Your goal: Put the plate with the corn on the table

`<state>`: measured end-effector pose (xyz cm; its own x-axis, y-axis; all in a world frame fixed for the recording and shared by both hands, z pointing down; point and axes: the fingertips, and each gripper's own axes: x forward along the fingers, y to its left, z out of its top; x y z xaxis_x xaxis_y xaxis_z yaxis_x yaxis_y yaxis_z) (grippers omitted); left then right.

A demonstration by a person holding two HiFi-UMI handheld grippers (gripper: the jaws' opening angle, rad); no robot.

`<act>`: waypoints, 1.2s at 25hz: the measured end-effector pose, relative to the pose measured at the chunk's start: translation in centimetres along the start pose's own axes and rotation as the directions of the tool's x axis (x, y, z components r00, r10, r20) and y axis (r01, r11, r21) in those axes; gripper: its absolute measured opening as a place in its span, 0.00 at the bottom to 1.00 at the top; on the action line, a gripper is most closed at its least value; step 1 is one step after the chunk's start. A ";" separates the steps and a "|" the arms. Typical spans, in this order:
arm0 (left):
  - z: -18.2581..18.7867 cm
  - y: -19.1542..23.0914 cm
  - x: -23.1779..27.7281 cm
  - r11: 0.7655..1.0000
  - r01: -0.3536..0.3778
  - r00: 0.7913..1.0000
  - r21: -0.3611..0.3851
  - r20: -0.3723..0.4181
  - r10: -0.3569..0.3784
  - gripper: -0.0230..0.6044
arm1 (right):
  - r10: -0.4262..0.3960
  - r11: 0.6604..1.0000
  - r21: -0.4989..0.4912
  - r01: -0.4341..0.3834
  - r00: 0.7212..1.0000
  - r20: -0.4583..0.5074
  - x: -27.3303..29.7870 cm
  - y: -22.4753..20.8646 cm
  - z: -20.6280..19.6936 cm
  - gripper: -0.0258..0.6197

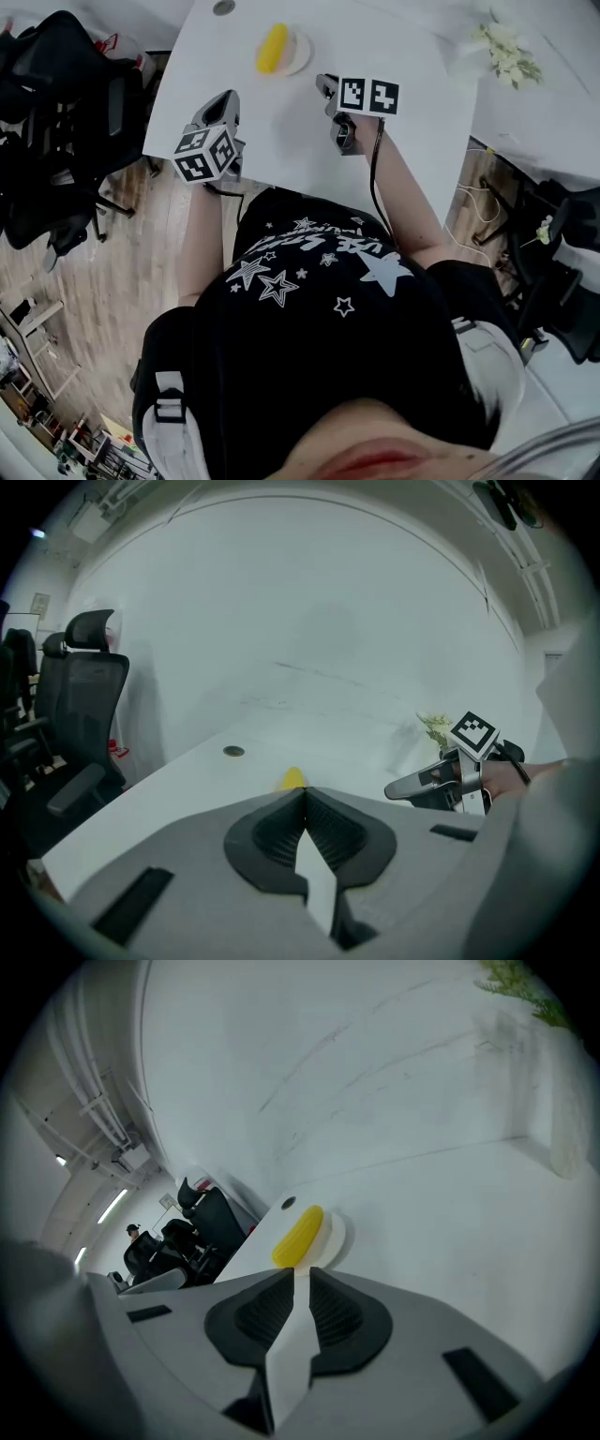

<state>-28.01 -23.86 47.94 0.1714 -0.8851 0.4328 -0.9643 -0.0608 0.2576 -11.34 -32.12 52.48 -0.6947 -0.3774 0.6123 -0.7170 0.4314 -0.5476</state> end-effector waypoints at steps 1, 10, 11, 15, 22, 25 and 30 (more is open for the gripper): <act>-0.2 -0.5 -0.5 1.000 -0.009 1.000 -0.003 0.006 0.009 0.05 | 0.006 1.000 -0.015 -0.006 1.000 -0.007 -0.5 0.0 -0.3 0.11; -2.3 -4.6 -5.5 0.996 -0.087 0.994 -0.037 0.059 0.089 0.05 | 0.098 0.989 -0.113 -0.098 0.995 -0.014 -5.0 1.5 -1.8 0.06; -2.6 -5.0 -6.1 0.994 -0.096 0.993 -0.044 0.064 0.099 0.05 | 0.108 0.987 -0.118 -0.109 0.994 -0.015 -5.7 1.6 -2.2 0.06; -4.5 -7.8 -8.3 0.991 -0.122 0.989 -0.064 0.071 0.126 0.05 | 0.192 0.973 -0.127 -0.194 0.981 -0.028 -8.4 2.0 -4.1 0.05; -8.8 -12.2 -12.5 0.977 -0.179 0.979 -0.113 0.075 0.188 0.05 | 0.282 0.949 -0.122 -0.291 0.956 -0.086 -12.3 1.3 -8.6 0.05; -10.7 -13.5 -14.4 0.968 -0.212 0.972 -0.137 0.073 0.223 0.05 | 0.293 0.944 -0.125 -0.307 0.949 -0.114 -13.4 0.5 -10.3 0.05; -13.4 -14.3 -17.7 0.951 -0.259 0.961 -0.169 0.056 0.272 0.05 | 0.308 0.935 -0.140 -0.324 0.943 -0.128 -14.8 0.4 -12.0 0.05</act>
<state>-14.56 -1.14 48.16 -0.1091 -0.8927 0.4372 -0.9274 0.2498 0.2785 -0.62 -16.49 50.05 -0.8684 -0.1185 0.4815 -0.4372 0.6410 -0.6308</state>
